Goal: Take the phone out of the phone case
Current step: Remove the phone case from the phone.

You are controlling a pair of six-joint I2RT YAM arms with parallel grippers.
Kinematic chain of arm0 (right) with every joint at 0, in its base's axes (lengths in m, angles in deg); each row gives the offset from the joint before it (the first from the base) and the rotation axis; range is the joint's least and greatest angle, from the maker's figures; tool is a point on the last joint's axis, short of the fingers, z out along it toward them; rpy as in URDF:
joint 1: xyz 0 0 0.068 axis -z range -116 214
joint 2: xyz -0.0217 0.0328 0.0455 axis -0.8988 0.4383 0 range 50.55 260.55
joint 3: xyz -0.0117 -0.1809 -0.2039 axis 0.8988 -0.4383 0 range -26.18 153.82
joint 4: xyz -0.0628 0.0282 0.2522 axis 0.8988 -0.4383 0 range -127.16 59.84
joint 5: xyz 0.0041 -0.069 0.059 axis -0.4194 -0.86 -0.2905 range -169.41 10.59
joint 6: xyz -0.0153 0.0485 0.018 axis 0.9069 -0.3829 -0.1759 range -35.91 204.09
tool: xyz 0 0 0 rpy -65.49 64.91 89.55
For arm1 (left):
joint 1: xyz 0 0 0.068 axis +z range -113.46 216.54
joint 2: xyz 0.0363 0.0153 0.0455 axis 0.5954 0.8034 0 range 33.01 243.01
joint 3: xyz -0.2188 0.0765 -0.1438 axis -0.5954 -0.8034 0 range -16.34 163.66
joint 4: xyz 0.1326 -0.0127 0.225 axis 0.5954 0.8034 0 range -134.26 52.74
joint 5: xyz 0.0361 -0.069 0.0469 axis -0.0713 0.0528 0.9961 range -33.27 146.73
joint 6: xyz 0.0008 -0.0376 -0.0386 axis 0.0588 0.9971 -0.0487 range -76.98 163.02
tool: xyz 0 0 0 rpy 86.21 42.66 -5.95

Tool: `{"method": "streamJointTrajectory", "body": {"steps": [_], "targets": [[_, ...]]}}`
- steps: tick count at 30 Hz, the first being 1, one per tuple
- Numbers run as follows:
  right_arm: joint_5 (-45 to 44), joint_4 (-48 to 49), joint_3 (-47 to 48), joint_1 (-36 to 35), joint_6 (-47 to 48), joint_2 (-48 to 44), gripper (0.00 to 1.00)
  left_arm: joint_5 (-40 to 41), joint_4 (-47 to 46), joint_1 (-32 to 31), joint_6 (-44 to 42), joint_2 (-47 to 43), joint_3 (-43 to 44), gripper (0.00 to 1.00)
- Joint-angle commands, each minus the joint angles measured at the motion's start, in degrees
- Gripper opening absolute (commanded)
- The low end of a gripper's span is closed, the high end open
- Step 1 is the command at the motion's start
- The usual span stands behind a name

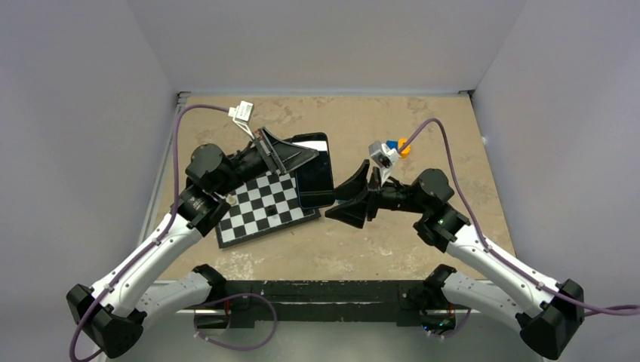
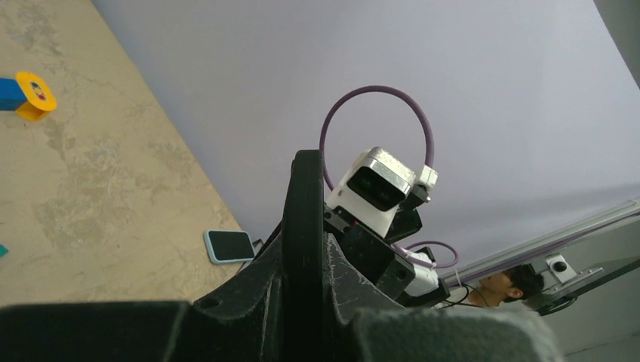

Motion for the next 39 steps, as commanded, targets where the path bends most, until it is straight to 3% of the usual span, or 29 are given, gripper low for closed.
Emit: {"method": "streamJointTrajectory", "body": {"steps": [1,5,10,16,22,28,30,31,36,39], "targets": [[6.3,4.1,3.7,0.9,-3.6,2.6,0.60,-2.1,-3.3,0.3,-0.7,-1.2,4.0,0.00],[8.6,9.5,3.2,0.9,-6.3,4.4,0.46,-2.6,-2.6,0.3,-0.7,-1.3,4.0,0.00],[11.7,14.6,1.5,0.9,-8.1,4.4,0.49,-2.8,-1.9,0.4,-1.1,-1.6,4.0,0.00],[10.6,13.9,1.8,0.9,-8.7,3.2,0.54,-2.8,-0.6,0.4,-1.9,-1.8,4.4,0.00],[10.3,14.5,3.4,0.9,-8.9,5.7,0.32,-3.7,-0.4,0.5,-0.4,-1.9,4.7,0.00],[10.3,16.4,4.3,0.9,-7.8,9.3,0.17,-5.9,-1.7,0.6,2.6,-2.1,4.9,0.00],[10.4,15.9,4.7,0.9,-4.1,10.1,0.02,-7.1,-2.8,0.7,4.7,-2.1,4.8,0.00],[9.8,14.9,4.7,0.9,-0.8,10.4,0.00,-7.9,-3.8,0.9,6.5,-2.0,4.6,0.00],[4.3,18.6,1.8,-0.2,14.2,9.4,0.00,-13.6,-4.8,1.0,18.0,-0.4,4.8,0.00],[2.0,17.5,5.0,-0.9,20.1,11.5,0.00,-15.9,-6.8,0.9,22.4,-0.2,4.1,0.00]]}}
